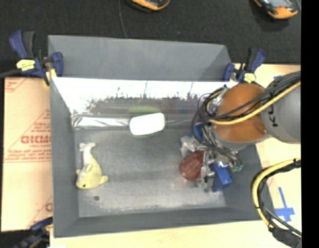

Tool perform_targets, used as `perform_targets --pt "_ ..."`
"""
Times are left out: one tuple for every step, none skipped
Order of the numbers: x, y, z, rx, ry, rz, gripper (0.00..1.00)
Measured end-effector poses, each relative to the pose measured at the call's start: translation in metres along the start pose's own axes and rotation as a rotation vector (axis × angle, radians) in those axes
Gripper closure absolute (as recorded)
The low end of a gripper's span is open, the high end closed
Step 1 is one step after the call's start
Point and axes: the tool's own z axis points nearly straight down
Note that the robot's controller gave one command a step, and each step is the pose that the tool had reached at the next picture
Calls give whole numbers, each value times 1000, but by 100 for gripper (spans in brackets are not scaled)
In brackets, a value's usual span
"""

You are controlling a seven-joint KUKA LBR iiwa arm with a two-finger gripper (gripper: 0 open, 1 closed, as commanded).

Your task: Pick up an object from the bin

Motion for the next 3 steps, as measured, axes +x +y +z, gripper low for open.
perform_targets --pt "-4 3 5 3 -2 -101 100" --pt "-4 3 5 3 -2 -99 100" --pt "-4 3 5 2 -3 -98 100"
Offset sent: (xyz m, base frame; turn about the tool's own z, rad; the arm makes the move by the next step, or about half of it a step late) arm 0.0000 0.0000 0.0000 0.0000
